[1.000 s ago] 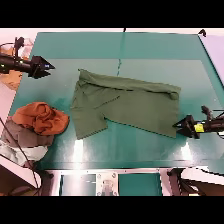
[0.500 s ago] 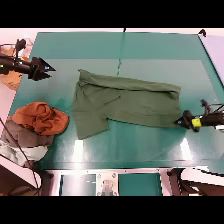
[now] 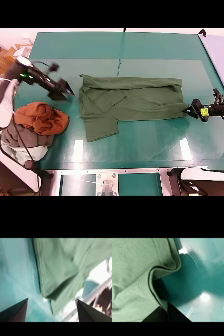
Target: Fold the shirts.
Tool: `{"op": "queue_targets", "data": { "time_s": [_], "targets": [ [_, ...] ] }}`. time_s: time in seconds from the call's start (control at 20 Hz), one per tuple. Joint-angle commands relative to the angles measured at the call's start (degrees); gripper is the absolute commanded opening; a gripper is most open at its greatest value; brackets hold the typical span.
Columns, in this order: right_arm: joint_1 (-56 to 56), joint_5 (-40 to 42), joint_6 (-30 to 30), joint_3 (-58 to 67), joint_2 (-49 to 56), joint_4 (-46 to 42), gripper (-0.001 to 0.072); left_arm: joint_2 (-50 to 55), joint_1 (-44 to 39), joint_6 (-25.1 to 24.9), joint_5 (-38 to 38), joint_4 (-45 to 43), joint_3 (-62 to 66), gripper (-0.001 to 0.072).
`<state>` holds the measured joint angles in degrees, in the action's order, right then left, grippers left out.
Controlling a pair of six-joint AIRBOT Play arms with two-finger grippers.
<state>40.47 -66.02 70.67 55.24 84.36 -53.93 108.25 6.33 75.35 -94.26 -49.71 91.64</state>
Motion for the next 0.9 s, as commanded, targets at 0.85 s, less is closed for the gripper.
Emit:
{"op": "queue_targets", "data": {
  "time_s": [0.85],
  "targets": [
    [0.02,0.02,-2.82,-0.33,0.90,0.15,0.0011,-4.52,-10.03,2.08,15.06,0.33,-18.93,0.0558]
  ]
}}
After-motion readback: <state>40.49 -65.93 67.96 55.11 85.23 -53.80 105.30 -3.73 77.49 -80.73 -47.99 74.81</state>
